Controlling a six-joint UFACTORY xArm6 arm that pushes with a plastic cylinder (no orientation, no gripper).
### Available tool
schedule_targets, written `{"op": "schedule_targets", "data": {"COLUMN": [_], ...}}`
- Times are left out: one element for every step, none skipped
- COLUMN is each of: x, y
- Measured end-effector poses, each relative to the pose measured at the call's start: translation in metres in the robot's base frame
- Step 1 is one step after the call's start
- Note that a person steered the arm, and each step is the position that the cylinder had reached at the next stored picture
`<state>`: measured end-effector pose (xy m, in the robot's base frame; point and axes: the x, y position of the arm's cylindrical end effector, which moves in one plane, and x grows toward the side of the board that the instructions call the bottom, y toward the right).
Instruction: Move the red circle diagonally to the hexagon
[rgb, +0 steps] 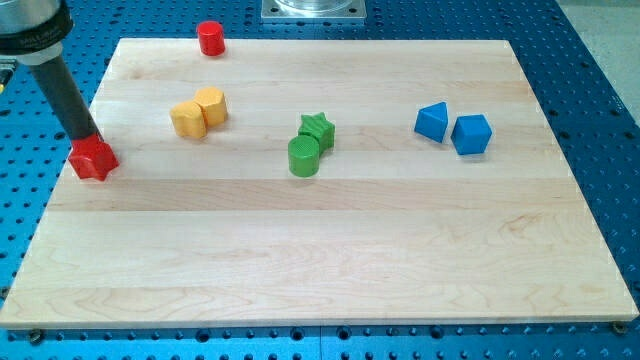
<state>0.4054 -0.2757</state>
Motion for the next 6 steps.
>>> {"op": "schedule_targets", "data": {"x": [-0.063,-0.104,-0.167,-0.214,-0.214,-0.213], "y": [0.044,0.131,0.16,0.169,0.168,0.164]}}
